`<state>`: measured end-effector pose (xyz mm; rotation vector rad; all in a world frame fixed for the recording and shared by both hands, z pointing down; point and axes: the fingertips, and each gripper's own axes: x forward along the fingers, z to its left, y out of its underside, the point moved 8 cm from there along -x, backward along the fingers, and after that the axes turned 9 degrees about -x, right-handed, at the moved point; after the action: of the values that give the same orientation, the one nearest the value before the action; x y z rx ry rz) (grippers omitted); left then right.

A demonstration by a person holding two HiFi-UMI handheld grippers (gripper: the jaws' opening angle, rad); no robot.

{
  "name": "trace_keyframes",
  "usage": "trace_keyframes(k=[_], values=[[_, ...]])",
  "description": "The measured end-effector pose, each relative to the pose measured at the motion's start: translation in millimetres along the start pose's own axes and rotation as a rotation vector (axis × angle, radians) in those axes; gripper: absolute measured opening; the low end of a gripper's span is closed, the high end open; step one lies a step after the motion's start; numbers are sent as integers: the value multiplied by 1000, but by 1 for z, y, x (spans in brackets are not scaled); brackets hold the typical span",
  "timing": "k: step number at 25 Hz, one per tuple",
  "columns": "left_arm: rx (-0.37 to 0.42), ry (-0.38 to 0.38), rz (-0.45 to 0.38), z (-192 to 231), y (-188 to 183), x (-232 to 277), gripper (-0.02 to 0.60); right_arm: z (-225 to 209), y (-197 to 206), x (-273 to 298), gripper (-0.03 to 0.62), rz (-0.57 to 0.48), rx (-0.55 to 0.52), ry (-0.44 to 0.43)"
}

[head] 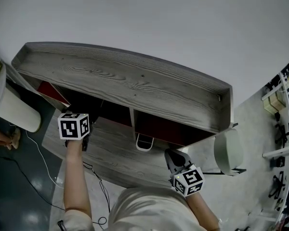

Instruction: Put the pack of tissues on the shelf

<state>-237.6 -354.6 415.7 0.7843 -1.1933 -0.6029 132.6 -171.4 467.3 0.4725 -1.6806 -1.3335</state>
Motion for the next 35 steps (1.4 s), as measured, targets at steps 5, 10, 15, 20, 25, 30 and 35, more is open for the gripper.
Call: trace_keyframes(k=[5,10,15,20,25,30,35], values=[[-23,-48,-51,17,-7,5,437,-1,0,0,28,4,-1,12],[-32,-57,-77,30,-12,6,439,-2,2,0,28,10,1,22],[-17,-109,-99,37,-12,5,439,0,4,0,28,15,3,26],[0,-163,-136,34,-11,4,442,0,5,-1,28,12,5,29],[39,-217,-171,30,-8,1,451,-1,7,-5,28,6,10,31],[79,-243,-184,23,-1,-6,454,-1,9,-11,28,-8,12,22],[69,-217,-200,12,11,-21,454,-1,11,-19,28,-28,8,-3]])
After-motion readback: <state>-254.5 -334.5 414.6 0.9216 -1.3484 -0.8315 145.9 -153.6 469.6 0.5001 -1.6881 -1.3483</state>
